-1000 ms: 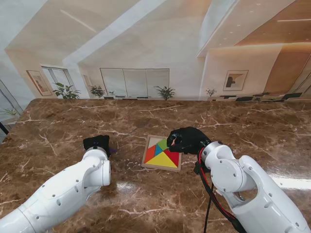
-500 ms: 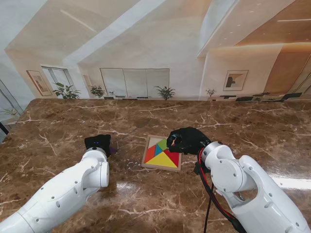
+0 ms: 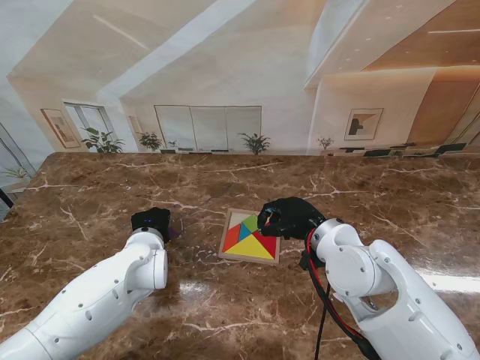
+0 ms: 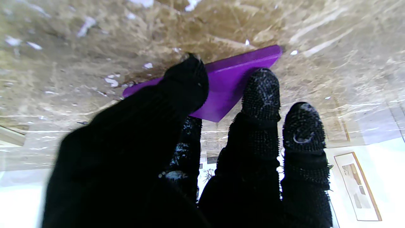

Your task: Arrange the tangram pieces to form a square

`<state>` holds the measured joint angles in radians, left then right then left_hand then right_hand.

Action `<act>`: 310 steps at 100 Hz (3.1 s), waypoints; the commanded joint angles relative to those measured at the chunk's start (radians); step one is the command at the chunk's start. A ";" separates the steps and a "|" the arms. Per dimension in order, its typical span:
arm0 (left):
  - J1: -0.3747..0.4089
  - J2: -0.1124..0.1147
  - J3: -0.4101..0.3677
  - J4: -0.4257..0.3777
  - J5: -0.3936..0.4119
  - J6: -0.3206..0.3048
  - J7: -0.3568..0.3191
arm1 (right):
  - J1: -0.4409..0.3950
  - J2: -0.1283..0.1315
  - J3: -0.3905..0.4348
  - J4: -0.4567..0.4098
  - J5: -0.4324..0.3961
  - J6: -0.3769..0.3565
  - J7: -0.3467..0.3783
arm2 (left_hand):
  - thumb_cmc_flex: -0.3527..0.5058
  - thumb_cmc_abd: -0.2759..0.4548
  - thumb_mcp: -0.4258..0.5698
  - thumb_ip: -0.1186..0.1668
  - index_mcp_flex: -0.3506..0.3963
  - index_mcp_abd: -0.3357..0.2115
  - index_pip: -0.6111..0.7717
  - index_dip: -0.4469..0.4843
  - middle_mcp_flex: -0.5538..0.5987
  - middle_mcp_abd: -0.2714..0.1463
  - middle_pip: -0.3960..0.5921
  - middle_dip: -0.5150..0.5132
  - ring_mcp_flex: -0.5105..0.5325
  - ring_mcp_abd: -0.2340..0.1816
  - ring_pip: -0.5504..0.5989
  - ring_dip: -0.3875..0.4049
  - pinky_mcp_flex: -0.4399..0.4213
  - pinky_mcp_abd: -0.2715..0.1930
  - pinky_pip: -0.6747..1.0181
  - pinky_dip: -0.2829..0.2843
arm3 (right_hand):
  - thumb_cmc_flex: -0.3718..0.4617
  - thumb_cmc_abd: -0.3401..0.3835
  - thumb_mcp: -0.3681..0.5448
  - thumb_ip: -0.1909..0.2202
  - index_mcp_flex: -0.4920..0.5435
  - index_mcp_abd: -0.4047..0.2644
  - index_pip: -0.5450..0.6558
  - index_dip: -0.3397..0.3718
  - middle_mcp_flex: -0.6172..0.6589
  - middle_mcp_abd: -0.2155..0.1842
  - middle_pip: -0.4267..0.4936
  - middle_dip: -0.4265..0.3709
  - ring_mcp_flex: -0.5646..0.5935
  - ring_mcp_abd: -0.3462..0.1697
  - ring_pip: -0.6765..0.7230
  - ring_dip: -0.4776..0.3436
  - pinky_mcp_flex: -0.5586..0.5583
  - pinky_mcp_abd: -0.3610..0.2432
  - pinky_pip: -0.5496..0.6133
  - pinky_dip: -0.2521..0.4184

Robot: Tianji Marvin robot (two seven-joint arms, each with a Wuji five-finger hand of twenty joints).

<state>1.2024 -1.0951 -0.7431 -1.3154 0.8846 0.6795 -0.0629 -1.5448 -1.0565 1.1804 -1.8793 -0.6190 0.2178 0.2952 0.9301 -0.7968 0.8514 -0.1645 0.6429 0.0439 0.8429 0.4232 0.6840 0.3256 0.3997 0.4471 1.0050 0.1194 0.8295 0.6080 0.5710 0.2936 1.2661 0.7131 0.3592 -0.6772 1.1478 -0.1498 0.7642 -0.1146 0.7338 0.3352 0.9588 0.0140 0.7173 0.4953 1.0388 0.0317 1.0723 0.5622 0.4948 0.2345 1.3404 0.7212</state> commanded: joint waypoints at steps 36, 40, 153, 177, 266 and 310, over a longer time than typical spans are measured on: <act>0.008 -0.005 0.012 0.031 0.000 -0.001 0.021 | -0.007 0.001 0.001 0.000 0.007 0.007 0.017 | 0.056 -0.048 -0.018 0.006 0.114 -0.103 0.098 0.001 0.347 -0.134 -0.002 0.265 0.069 -0.005 -0.068 0.042 0.028 -0.021 0.033 -0.029 | -0.059 0.007 -0.004 0.017 0.035 0.016 -0.009 0.012 0.014 0.003 0.004 -0.001 0.018 0.008 0.013 -0.006 -0.001 0.009 0.033 0.001; 0.007 -0.005 0.013 0.033 0.001 -0.003 0.025 | -0.007 0.001 0.001 0.000 0.007 0.007 0.017 | 0.061 -0.050 -0.022 0.006 0.116 -0.103 0.108 0.001 0.389 -0.145 -0.029 0.352 0.072 -0.005 -0.072 0.047 0.027 -0.018 0.032 -0.029 | -0.059 0.006 -0.004 0.017 0.035 0.016 -0.009 0.012 0.014 0.004 0.004 -0.001 0.018 0.008 0.013 -0.006 -0.001 0.009 0.033 0.001; 0.027 -0.019 -0.029 0.045 -0.031 -0.060 0.081 | -0.007 0.004 0.001 -0.003 0.002 0.016 0.029 | 0.085 0.015 -0.033 0.030 0.082 -0.072 0.121 -0.006 0.349 -0.148 0.098 0.662 -0.156 0.220 -0.370 -0.146 -0.148 0.240 -0.169 0.107 | -0.061 0.013 -0.007 0.018 0.034 0.014 -0.012 0.014 0.012 0.003 0.004 -0.001 0.017 0.010 0.013 -0.005 -0.003 0.008 0.033 0.001; 0.030 -0.018 -0.037 0.045 -0.040 -0.085 0.078 | -0.007 0.004 0.001 -0.002 0.003 0.016 0.029 | 0.090 0.015 -0.031 0.032 0.089 -0.080 0.138 -0.004 0.343 -0.151 0.116 0.654 -0.118 0.179 -0.306 -0.111 -0.105 0.178 -0.123 0.085 | -0.061 0.014 -0.006 0.019 0.033 0.015 -0.013 0.014 0.013 0.004 0.004 -0.001 0.017 0.008 0.013 -0.005 -0.002 0.008 0.034 0.002; 0.133 0.004 -0.207 -0.119 0.017 -0.232 0.043 | -0.010 0.004 0.005 -0.006 -0.004 0.009 0.028 | 0.144 -0.024 -0.015 0.037 0.145 -0.110 0.179 0.021 0.393 -0.192 0.131 0.656 0.044 0.157 -0.309 0.079 0.058 0.067 -0.050 0.009 | -0.062 0.014 -0.006 0.019 0.027 0.014 -0.012 0.015 0.012 0.003 0.005 -0.001 0.017 0.007 0.013 -0.006 -0.002 0.006 0.034 0.001; 0.146 0.010 -0.241 -0.201 -0.009 -0.295 -0.017 | -0.008 0.003 0.004 -0.005 -0.005 0.009 0.026 | 0.139 -0.005 -0.016 0.041 0.135 -0.114 0.191 0.037 0.375 -0.187 0.135 0.674 0.035 0.161 -0.316 0.102 0.043 0.076 -0.037 0.020 | -0.062 0.014 -0.006 0.018 0.025 0.014 -0.012 0.014 0.011 0.003 0.004 -0.001 0.017 0.008 0.013 -0.006 -0.002 0.006 0.034 0.001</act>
<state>1.3532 -1.0852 -0.9865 -1.4955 0.8850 0.3955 -0.0599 -1.5469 -1.0526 1.1841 -1.8851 -0.6260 0.2243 0.3090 1.0024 -0.7974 0.8171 -0.1539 0.7587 -0.0472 0.9921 0.4264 1.0401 0.1577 0.4940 1.0951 1.0186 0.2629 0.5204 0.6877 0.6184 0.3754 1.1890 0.7362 0.3591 -0.6772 1.1465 -0.1496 0.7642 -0.1138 0.7321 0.3361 0.9588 0.0143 0.7173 0.4953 1.0388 0.0320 1.0723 0.5622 0.4948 0.2345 1.3404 0.7212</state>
